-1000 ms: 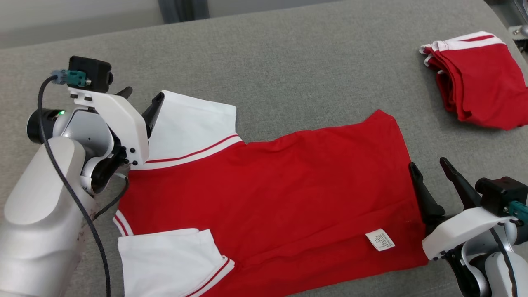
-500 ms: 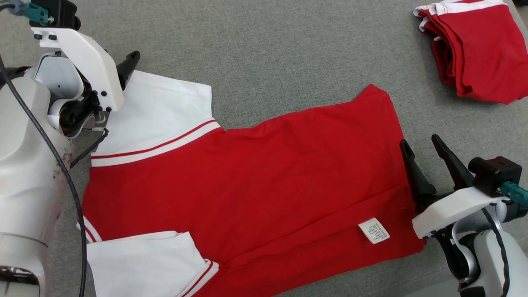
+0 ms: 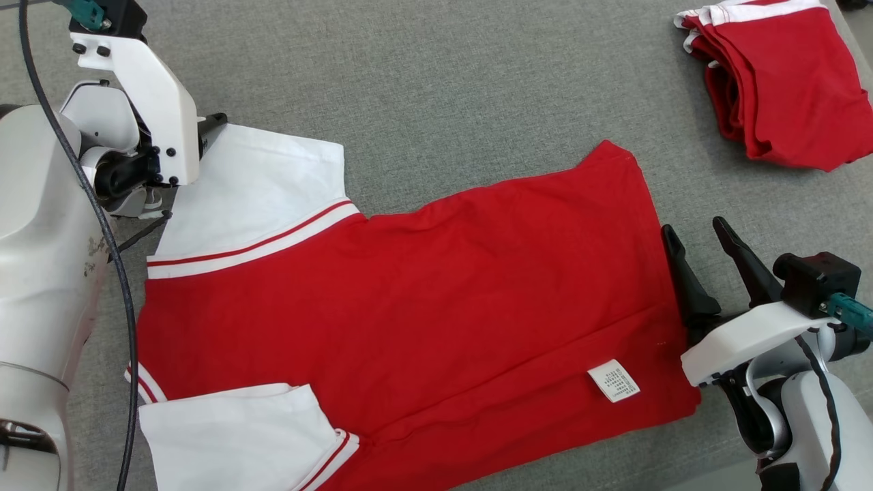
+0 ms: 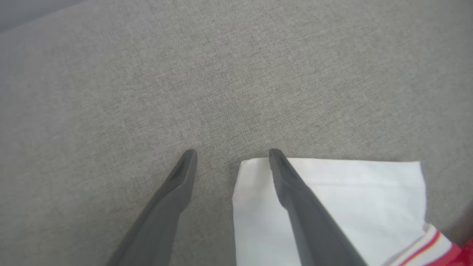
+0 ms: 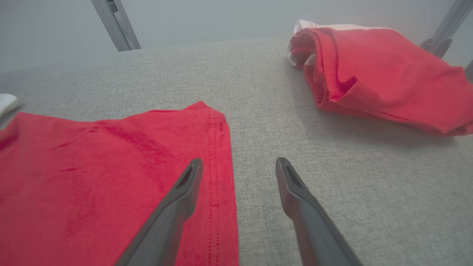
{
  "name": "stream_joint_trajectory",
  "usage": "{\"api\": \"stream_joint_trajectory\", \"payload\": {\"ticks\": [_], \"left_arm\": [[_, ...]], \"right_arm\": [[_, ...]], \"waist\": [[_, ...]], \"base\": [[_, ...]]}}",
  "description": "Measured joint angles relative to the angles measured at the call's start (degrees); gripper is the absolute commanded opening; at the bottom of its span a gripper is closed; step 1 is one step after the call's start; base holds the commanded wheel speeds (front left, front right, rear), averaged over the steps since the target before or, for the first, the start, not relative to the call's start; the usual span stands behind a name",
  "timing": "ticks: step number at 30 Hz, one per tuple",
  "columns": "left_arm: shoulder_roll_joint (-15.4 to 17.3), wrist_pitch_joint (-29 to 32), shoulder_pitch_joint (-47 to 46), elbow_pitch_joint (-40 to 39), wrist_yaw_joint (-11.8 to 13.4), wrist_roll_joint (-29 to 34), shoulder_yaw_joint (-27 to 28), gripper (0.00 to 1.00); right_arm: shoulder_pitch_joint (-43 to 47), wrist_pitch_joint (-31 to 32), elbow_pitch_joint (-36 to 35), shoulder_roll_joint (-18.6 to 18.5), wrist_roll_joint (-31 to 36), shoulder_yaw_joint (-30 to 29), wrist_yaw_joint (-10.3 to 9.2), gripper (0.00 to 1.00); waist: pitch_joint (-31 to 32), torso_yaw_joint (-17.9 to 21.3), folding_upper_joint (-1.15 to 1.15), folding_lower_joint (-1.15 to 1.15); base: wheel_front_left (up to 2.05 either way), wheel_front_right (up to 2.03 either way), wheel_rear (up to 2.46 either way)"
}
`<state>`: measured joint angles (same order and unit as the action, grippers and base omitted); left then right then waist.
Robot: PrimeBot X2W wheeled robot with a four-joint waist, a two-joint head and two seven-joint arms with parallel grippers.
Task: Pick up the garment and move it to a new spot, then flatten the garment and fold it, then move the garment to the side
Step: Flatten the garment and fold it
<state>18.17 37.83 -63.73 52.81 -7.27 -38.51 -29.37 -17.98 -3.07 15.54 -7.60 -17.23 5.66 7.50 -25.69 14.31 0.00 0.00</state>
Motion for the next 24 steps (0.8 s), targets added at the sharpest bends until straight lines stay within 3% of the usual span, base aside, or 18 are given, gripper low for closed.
{"api": "stream_joint_trajectory", "payload": {"ticks": [10, 13, 15, 16, 17, 18, 24], "left_arm": [[1.4, 4.3, 0.1, -0.7, -0.2, -2.0, -1.3, 1.0], [1.9, 4.2, 0.1, -0.8, -0.2, -2.5, -1.3, 0.51], [2.3, 4.2, 0.0, -0.8, -0.2, -2.7, -1.2, 0.46], [2.4, 4.2, 0.0, -0.8, -0.2, -2.9, -1.2, 0.38], [2.4, 4.2, 0.0, -0.9, -0.2, -3.0, -1.3, 0.08], [2.5, 4.5, 0.0, -1.1, -0.2, -3.3, -1.5, 0.0], [2.9, 4.4, 0.5, -3.0, -0.2, -5.0, -2.8, 0.0]], "right_arm": [[-0.9, 0.6, -0.1, 0.2, 0.0, 1.2, 0.0, 1.0], [-1.6, 0.7, -0.1, 0.0, -0.2, 1.6, 0.0, 1.0], [-2.0, 0.8, -0.1, -0.1, -0.4, 1.9, 0.0, 1.0], [-2.2, 0.9, -0.2, -0.2, -0.4, 2.0, 0.0, 1.0], [-2.4, 1.1, -0.2, -0.3, -0.5, 2.1, 0.0, 1.0], [-2.6, 1.1, -0.2, -0.4, -0.5, 2.1, 0.0, 1.0], [-4.8, 2.1, 0.4, -0.9, -0.5, 2.4, 0.0, 1.0]], "waist": [[0.2, 0.3, 0.0, 0.0], [-0.1, 0.8, 0.0, 0.0], [-0.2, 1.0, 0.0, 0.0], [-0.2, 1.1, 0.0, 0.0], [-0.2, 1.2, 0.0, 0.0], [-0.2, 1.3, 0.0, 0.0], [0.5, 1.2, 0.0, 0.0]], "base": [[0.0, 0.0, 0.0], [0.0, 0.0, 0.0], [0.0, 0.0, 0.0], [0.0, 0.0, 0.0], [0.0, 0.0, 0.0], [0.0, 0.0, 0.0], [0.0, 0.0, 0.0]]}}
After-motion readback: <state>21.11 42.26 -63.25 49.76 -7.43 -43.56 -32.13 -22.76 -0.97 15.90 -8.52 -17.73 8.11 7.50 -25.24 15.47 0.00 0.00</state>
